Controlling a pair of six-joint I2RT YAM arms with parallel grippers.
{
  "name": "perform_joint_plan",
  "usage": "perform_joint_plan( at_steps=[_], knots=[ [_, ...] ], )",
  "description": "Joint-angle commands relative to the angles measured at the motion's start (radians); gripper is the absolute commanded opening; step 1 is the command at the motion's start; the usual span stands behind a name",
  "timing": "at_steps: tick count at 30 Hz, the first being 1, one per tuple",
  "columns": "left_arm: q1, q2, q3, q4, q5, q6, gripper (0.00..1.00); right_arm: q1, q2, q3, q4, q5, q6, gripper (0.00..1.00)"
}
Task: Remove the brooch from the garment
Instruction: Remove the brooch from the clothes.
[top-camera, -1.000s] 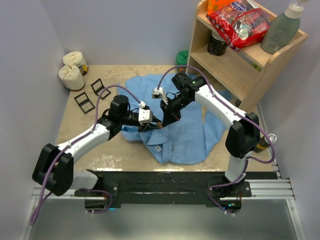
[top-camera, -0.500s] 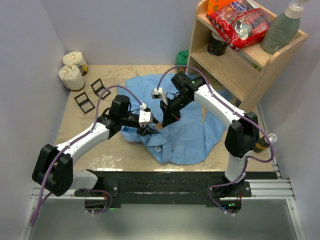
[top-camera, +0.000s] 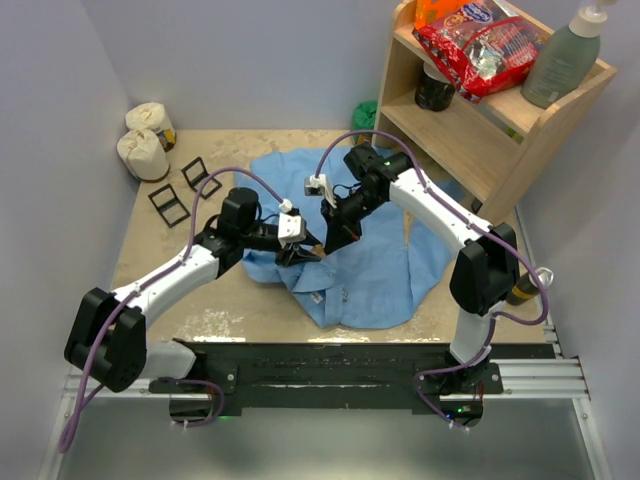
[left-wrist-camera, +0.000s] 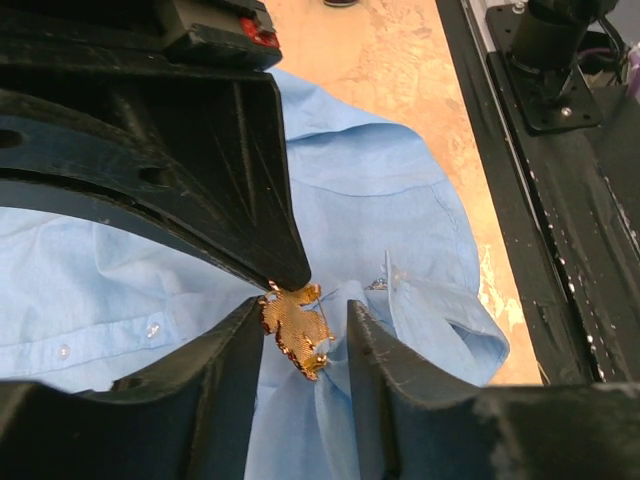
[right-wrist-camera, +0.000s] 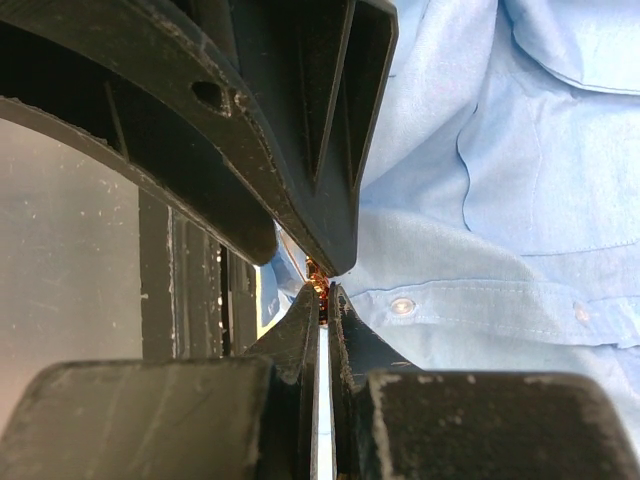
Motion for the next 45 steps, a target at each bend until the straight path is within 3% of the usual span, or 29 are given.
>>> perform_joint_plan(
  at_steps=[1,10,20,35,45],
  knots=[
    [-0.008,0.004,0.039,0.051,-0.012,-0.066,0.40,-0.007,-0.044,0.019,0.028,-0.032,0.014,0.00],
    [-0.056,0.008,0.062,-0.035,-0.137,-0.021,0.20,-0.007,-0.046,0.017,0.043,-0.022,0.029,0.00],
    [-0.077,0.006,0.070,-0.090,-0.211,-0.021,0.12,-0.007,-0.038,0.020,0.048,-0.020,0.037,0.00],
    [-0.077,-0.008,0.072,-0.094,-0.150,-0.023,0.21,-0.007,-0.042,0.007,0.067,-0.009,0.046,0.00],
    [-0.077,-0.028,0.076,-0.153,-0.144,0.021,0.39,-0.013,-0.053,-0.003,0.074,-0.003,0.049,0.00]
  ],
)
